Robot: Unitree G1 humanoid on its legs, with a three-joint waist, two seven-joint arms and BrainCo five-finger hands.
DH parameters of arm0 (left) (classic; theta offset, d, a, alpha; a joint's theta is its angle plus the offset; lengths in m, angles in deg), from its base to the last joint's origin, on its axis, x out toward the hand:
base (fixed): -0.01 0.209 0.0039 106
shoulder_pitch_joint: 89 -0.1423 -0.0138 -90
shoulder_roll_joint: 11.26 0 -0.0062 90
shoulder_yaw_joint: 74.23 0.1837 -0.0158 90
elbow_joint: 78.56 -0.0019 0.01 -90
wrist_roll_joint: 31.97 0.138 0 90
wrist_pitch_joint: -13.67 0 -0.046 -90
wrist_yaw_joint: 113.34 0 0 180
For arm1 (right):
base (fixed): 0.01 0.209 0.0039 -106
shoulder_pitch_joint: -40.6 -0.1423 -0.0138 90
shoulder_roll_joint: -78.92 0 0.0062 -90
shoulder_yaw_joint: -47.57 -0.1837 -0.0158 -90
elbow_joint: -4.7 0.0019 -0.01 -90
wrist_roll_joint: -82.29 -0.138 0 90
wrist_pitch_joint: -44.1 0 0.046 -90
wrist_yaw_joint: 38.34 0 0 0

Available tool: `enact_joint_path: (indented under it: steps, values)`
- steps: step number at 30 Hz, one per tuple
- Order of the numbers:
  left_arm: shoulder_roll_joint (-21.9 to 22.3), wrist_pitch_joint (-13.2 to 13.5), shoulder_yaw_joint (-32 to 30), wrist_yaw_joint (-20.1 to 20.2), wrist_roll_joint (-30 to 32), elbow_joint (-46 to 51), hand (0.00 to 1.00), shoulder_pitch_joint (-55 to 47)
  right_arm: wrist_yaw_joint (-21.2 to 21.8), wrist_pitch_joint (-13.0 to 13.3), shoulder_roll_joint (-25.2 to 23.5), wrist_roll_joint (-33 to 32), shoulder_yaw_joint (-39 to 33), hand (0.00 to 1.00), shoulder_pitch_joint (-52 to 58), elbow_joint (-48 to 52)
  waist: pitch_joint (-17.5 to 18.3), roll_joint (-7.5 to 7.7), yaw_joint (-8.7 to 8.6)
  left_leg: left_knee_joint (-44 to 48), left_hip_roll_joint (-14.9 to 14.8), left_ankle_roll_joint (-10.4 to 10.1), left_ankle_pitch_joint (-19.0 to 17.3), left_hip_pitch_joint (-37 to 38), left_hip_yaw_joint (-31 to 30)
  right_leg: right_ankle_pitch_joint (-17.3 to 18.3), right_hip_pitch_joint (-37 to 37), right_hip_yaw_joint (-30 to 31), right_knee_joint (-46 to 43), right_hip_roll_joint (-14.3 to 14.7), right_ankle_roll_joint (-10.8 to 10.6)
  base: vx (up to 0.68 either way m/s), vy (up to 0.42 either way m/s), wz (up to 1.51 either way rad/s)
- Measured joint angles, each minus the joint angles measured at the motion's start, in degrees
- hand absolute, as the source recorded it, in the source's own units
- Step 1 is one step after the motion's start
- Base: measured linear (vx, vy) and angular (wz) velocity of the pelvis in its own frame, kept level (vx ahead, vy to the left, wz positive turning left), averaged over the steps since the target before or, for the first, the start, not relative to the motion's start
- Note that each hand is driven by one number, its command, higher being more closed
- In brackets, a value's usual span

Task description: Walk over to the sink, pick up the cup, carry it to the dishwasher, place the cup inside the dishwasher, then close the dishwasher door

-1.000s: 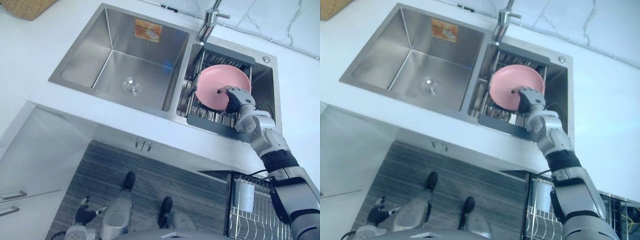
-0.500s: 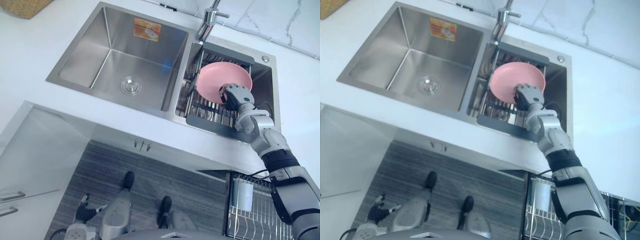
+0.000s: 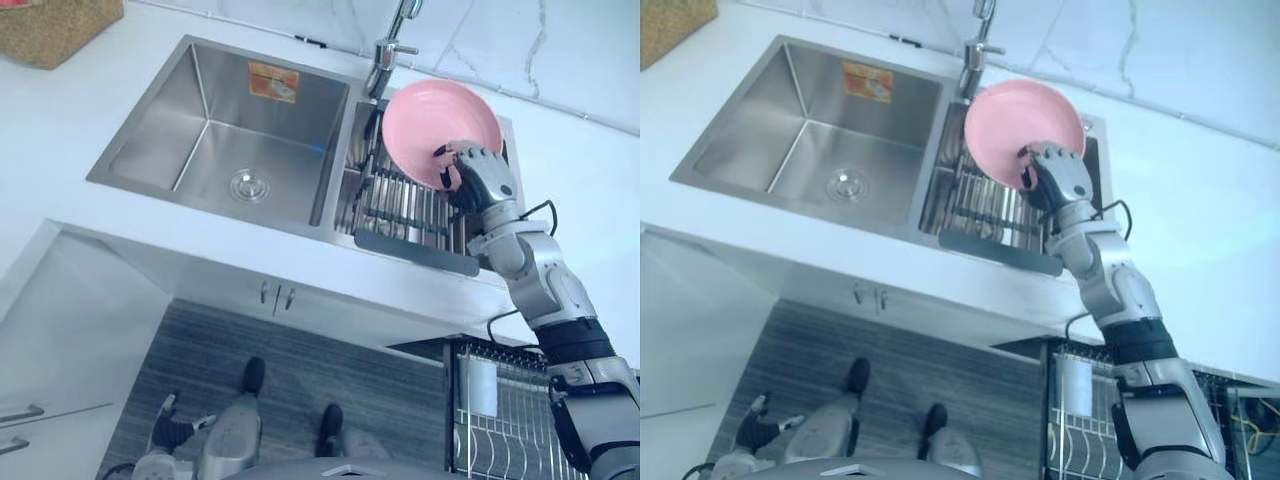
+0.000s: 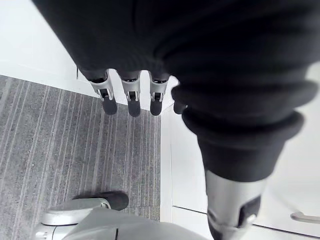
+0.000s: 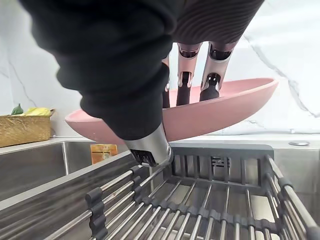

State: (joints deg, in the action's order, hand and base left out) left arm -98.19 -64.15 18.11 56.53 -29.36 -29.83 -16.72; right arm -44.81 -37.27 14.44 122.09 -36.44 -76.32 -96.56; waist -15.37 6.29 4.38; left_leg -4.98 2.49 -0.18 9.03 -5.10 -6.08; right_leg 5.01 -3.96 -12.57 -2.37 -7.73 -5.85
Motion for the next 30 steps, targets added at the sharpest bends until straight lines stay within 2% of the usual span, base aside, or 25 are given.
enact_joint_path:
  steps: [6, 16, 24, 30]
  values:
    - [0.18, 0.24, 0.05, 0.01, 1.09, -0.54, 0.00, -0.03, 1.35, 0.13, 0.00, -1.92, -0.01, 1.00, 0.74, 0.00, 1.69, -0.16, -0.38, 0.01, -0.01, 0.28, 0.21, 0.19, 0.11, -0.39, -0.12, 0.11, 0.08, 0.00, -0.46, 0.00, 0.000, 0.00]
    - [1.56, 0.85, 0.05, -0.56, 2.25, -1.09, 0.00, -0.94, 1.03, -0.15, -0.01, -6.45, -3.57, 1.00, 1.85, 0.28, 3.13, -1.72, -1.32, -0.01, -0.17, 0.22, -0.08, 1.11, 1.48, -0.49, -0.31, 1.27, 0.07, 0.00, -0.34, -0.02, -0.001, -0.06]
    - [1.80, 2.24, 0.71, -0.94, 4.57, -1.09, 0.00, -1.30, -0.02, -0.43, -0.01, -9.16, -8.54, 1.00, 4.33, 1.47, 4.55, -2.14, -3.10, 0.00, -0.53, 0.38, -1.11, 2.24, 5.23, -1.47, -0.03, 4.72, 1.20, -0.20, -0.22, -0.01, 0.008, -0.24]
    - [1.02, 2.22, 2.68, 0.00, 6.53, -1.12, 0.00, -1.53, -0.03, -2.82, 0.00, -12.11, -14.02, 1.00, 9.19, 5.19, 5.18, -2.30, -4.96, 0.03, -1.09, 0.78, -2.15, 5.10, 10.46, -2.67, 0.24, 10.24, 1.32, -0.22, -1.03, 0.00, 0.012, -0.48]
